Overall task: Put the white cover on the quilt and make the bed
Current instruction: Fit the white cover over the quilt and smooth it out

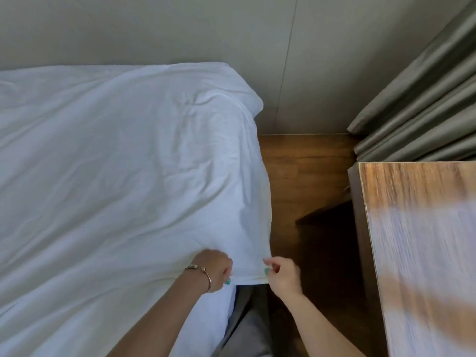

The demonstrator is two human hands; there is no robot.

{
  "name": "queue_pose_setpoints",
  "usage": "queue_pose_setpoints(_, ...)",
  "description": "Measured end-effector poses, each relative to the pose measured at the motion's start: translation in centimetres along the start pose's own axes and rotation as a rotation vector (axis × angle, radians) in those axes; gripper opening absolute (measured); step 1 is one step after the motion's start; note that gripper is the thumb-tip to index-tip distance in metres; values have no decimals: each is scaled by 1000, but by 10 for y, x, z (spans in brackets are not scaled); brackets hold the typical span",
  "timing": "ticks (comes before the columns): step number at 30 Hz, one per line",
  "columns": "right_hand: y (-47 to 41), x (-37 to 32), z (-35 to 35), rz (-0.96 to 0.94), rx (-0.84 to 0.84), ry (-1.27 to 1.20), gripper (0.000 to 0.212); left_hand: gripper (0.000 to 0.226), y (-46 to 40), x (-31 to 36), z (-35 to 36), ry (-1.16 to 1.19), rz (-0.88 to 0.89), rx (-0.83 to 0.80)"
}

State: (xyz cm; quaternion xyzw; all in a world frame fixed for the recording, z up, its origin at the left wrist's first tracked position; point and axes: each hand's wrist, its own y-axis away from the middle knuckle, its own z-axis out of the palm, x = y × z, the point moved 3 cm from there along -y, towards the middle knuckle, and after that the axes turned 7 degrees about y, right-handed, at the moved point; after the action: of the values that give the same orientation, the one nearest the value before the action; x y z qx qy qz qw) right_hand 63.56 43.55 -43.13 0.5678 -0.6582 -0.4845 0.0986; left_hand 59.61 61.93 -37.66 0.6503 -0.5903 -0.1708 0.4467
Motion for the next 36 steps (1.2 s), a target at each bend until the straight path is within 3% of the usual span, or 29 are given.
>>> queue_pose_setpoints(5,8,6,26,146,-489,444,29,20,12,17,26,-189,-56,-620)
queue_pose_setpoints(7,14,7,41,152,-526,531,32,28,18,19,33,-305,-69,-746)
queue_pose_setpoints(9,16,7,51,157,-414,497,28,36,15,15,32,-289,-54,-723)
queue_pose_setpoints(11,17,1,50,123,-242,432,23,36,10,6,32,-60,-48,-511)
queue_pose_setpoints(14,15,-21,44,28,-97,274,29,28,10,-20,13,291,18,79)
queue_pose_setpoints(17,-1,-69,24,-157,44,140,37,26,17,-61,-23,235,44,818)
queue_pose_setpoints(19,-12,-110,12,-442,136,141,42,49,19,-93,-34,225,-65,950)
queue_pose_setpoints(21,-15,-150,7,-778,127,255,51,59,24,-120,-31,287,-106,912)
queue_pose_setpoints(24,-17,-181,25,-1061,44,508,61,43,37,-149,-21,197,-87,938)
queue_pose_setpoints(26,-17,-184,41,-1030,-67,680,51,33,47,-159,-16,152,-67,916)
queue_pose_setpoints(28,-18,-186,44,-917,-146,741,24,28,55,-161,-12,151,-96,899)
queue_pose_setpoints(30,-17,-189,38,-865,-188,805,15,24,66,-155,-12,304,-190,715)
queue_pose_setpoints(33,-1,-186,37,-897,-385,1093,14,16,81,-145,-5,412,-296,229)
queue_pose_setpoints(36,11,-188,38,-893,-506,1181,10,23,90,-138,-3,451,-323,165)
